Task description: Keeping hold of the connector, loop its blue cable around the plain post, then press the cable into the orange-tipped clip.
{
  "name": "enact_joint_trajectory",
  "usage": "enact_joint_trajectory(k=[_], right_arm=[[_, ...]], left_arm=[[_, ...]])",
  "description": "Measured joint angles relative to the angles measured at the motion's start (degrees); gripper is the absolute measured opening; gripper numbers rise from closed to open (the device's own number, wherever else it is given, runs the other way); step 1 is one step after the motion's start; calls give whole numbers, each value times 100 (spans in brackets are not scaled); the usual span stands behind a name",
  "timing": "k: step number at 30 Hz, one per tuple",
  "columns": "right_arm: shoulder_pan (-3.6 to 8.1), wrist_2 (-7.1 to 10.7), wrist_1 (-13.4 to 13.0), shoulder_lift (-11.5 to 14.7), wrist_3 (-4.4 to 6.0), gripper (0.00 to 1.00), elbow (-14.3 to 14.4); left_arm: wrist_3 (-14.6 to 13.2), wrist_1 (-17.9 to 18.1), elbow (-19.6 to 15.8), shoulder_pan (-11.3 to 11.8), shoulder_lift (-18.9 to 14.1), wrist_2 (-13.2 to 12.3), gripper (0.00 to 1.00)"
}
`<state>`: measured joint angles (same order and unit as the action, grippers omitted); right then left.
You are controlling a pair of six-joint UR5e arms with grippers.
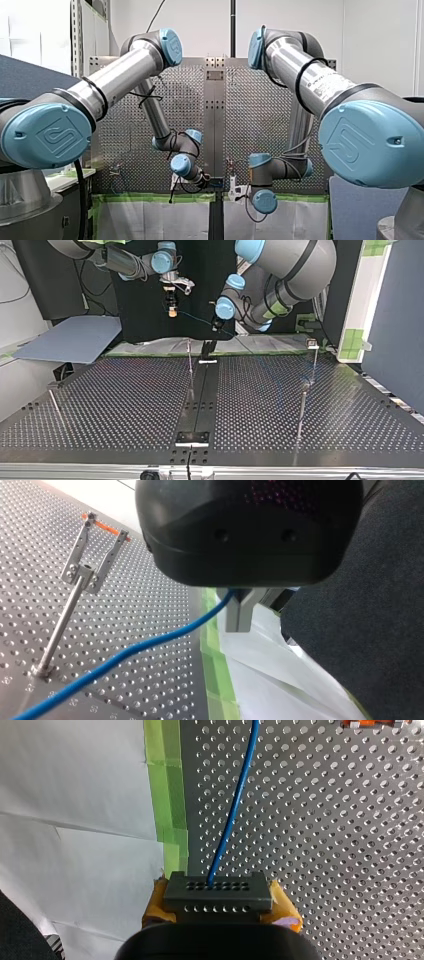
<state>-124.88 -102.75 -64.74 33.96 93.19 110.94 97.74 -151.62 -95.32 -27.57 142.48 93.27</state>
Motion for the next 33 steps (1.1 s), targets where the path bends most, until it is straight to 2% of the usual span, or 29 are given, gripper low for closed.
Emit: enact_joint_trajectory(k=[10, 14, 22, 28, 33], right_arm=[[29, -16, -21, 13, 4, 0, -26], [43, -33, -7, 66, 11, 0, -30], [159, -36, 280, 398, 16, 0, -33], [256, -23, 382, 703, 34, 0, -35], [339, -15, 396, 786, 54, 0, -37]], left_arm=[[-15, 12, -5, -64, -36, 157, 1], [-17, 12, -7, -130, -181, 266, 1], [13, -32, -5, -233, -600, 446, 1], [121, 47, -4, -261, -662, 443, 1], [263, 242, -3, -291, -662, 434, 1]])
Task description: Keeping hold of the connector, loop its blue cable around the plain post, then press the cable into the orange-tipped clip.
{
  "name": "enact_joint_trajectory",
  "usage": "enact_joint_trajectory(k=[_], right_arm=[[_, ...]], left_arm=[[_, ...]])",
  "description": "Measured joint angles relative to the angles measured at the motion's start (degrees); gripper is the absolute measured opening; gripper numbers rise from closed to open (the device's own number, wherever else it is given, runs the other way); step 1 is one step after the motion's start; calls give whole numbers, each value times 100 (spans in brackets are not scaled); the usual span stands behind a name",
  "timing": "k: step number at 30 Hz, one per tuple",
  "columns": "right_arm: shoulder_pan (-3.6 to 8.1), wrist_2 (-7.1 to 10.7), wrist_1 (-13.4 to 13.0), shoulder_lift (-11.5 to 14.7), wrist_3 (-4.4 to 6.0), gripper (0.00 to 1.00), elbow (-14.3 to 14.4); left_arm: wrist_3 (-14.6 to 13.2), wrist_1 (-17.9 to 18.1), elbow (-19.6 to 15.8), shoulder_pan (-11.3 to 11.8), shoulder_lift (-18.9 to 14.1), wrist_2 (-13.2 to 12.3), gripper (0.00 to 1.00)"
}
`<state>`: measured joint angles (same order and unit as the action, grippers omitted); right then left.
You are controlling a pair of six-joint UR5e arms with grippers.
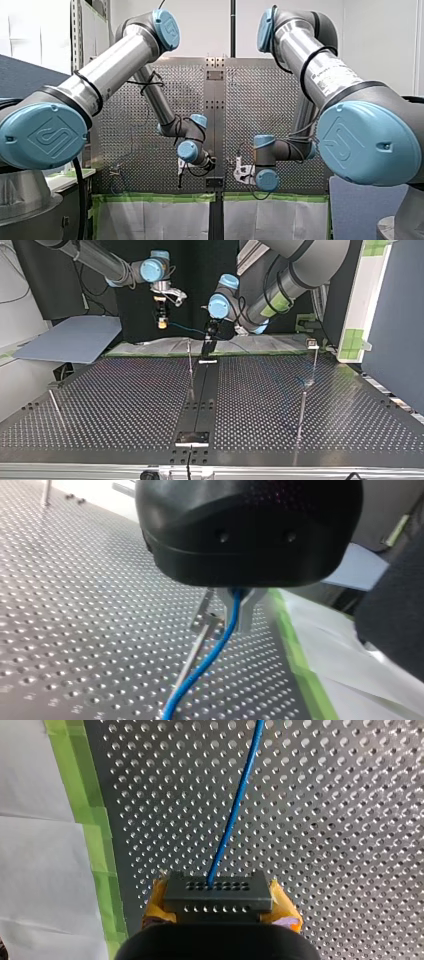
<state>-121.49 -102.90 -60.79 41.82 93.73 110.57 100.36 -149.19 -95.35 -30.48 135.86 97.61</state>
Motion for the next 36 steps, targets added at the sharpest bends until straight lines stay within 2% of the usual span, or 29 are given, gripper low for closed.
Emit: enact_joint_trajectory(k=[6, 13, 21, 27, 30, 36], right_arm=[[109, 20, -53, 7, 8, 0, -2], [216, 136, -136, 6, 15, 0, -19], [271, 196, -144, 1, 8, 0, -20], [298, 205, -187, -1, -16, 0, -20], [316, 212, -227, -3, -55, 0, -20], [344, 202, -239, -8, -271, 0, -27]], left_arm=[[113, 123, 16, -32, 3, 69, 1], [110, 36, 142, -58, 128, 92, 1], [136, -115, 429, -78, 476, 94, 1], [252, -105, 650, -50, 544, 73, 1], [289, -107, 737, -42, 550, 40, 1], [433, -136, 862, -39, 646, -91, 1]])
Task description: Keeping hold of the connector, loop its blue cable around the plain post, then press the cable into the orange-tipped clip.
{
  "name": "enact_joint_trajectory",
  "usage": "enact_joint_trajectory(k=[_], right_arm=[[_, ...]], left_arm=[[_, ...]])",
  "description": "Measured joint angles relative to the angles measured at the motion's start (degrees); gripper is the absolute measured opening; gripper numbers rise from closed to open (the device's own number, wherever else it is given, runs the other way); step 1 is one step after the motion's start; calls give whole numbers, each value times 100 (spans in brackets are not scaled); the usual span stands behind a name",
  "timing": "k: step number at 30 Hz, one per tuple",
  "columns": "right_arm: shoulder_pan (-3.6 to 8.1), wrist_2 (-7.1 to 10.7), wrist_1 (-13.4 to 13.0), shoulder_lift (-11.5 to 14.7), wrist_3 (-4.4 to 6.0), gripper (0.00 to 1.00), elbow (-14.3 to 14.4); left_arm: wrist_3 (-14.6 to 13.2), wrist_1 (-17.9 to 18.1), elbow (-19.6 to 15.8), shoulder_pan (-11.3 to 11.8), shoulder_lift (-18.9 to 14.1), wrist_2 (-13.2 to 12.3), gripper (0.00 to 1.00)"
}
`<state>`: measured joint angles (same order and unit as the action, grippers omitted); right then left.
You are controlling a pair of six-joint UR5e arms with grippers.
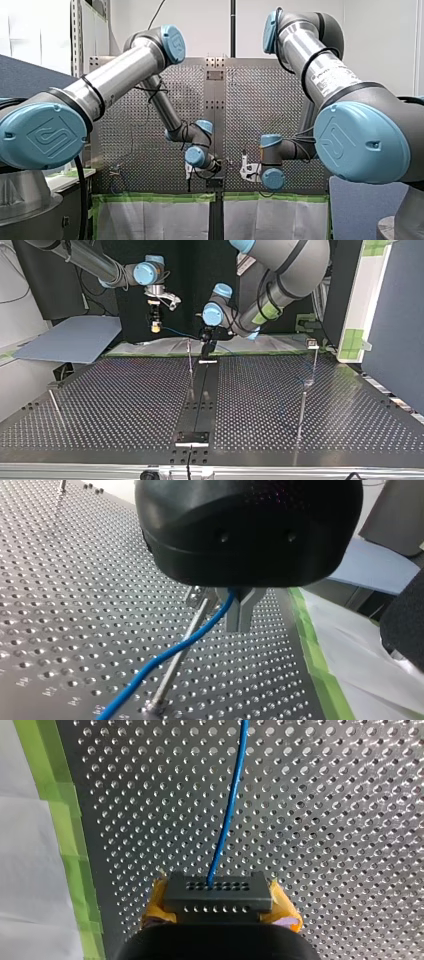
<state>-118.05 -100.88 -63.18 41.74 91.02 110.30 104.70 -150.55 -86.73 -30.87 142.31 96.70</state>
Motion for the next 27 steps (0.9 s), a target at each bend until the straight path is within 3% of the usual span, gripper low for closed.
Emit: enact_joint_trajectory(k=[12, 19, 27], right_arm=[[97, 10, -4, -82, -38, 0, -98], [190, 12, 84, -356, -16, 0, -260], [269, 18, 46, -419, -13, 0, -278]], left_arm=[[37, 22, 61, 57, 86, -18, 1], [48, 41, 85, 115, 88, -48, 1], [50, 44, 111, 155, 89, -109, 1]])
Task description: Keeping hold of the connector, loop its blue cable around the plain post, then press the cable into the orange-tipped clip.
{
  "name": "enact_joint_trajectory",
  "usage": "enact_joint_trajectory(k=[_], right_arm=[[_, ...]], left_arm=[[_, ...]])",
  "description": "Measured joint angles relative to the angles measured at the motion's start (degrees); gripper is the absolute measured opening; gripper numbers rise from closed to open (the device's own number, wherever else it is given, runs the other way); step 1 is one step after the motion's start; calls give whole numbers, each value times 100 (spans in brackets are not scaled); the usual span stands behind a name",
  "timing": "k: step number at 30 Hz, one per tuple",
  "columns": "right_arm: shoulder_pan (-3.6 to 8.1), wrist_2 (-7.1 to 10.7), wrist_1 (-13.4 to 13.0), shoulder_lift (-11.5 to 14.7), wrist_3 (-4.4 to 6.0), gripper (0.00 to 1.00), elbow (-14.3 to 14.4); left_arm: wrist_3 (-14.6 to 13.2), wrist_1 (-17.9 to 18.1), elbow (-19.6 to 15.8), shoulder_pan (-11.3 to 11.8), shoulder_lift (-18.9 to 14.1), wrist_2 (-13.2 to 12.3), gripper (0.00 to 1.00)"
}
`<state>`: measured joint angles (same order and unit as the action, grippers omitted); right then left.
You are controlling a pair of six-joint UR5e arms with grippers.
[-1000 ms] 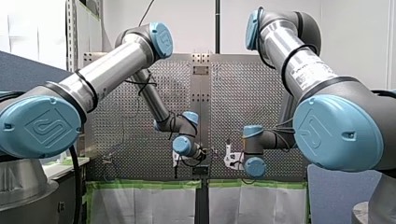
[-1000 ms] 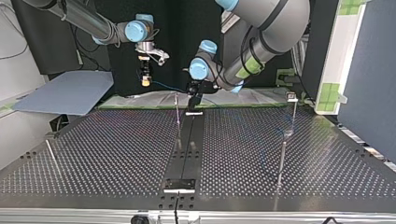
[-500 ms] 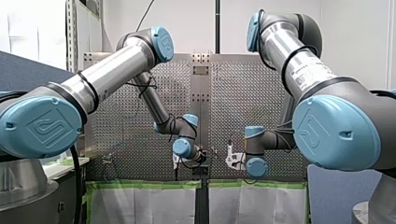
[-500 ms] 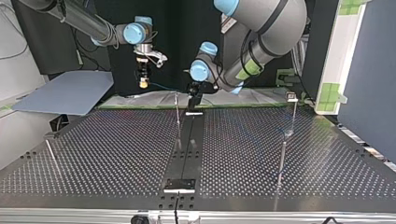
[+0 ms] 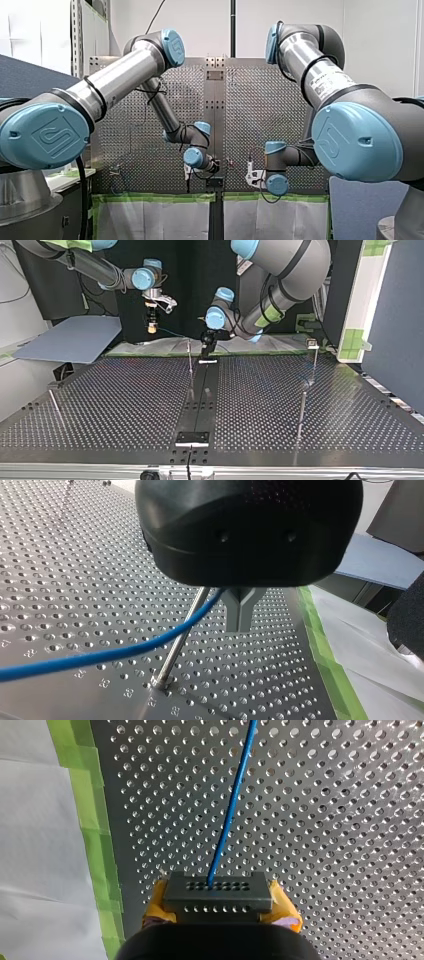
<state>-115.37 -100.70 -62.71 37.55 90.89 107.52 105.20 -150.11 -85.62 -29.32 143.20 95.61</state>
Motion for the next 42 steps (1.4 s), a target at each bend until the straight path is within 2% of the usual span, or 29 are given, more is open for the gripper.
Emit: enact_joint_trajectory(k=[20, 23, 24, 25, 27, 28, 29, 30, 31, 32, 36, 42], right_arm=[[69, 66, -57, -14, 1, 0, -14], [73, 67, -57, -14, 1, 0, -15], [75, 67, -58, -14, 1, 0, -15], [79, 67, -58, -14, 1, 0, -15], [82, 68, -58, -14, 0, 0, -15], [83, 71, -58, -14, 1, 0, -14], [84, 75, -58, -14, 1, 0, -14], [84, 82, -58, -14, 0, 0, -14], [86, 91, -58, -14, 1, 0, -14], [86, 97, -58, -14, 1, 0, -15], [88, 108, -57, -14, 0, 0, -14], [93, 111, -58, -14, 0, 0, -14]], left_arm=[[67, -10, 3, 91, 0, -29, 4], [67, -22, 3, 92, 0, -35, 12], [66, -26, 3, 92, 0, -36, 22], [61, -30, 1, 93, 0, -35, 22], [47, -27, -2, 95, 0, -25, 43], [35, -26, -2, 95, 0, -17, 43], [11, -21, -2, 96, 0, -4, 72], [-11, -19, -1, 96, -1, 12, 86], [-47, -18, -1, 97, -4, 44, 86], [-78, -18, -2, 98, -5, 71, 98], [-185, -23, -3, 98, -2, 157, 98], [-202, -28, -5, 99, -7, 219, 98]])
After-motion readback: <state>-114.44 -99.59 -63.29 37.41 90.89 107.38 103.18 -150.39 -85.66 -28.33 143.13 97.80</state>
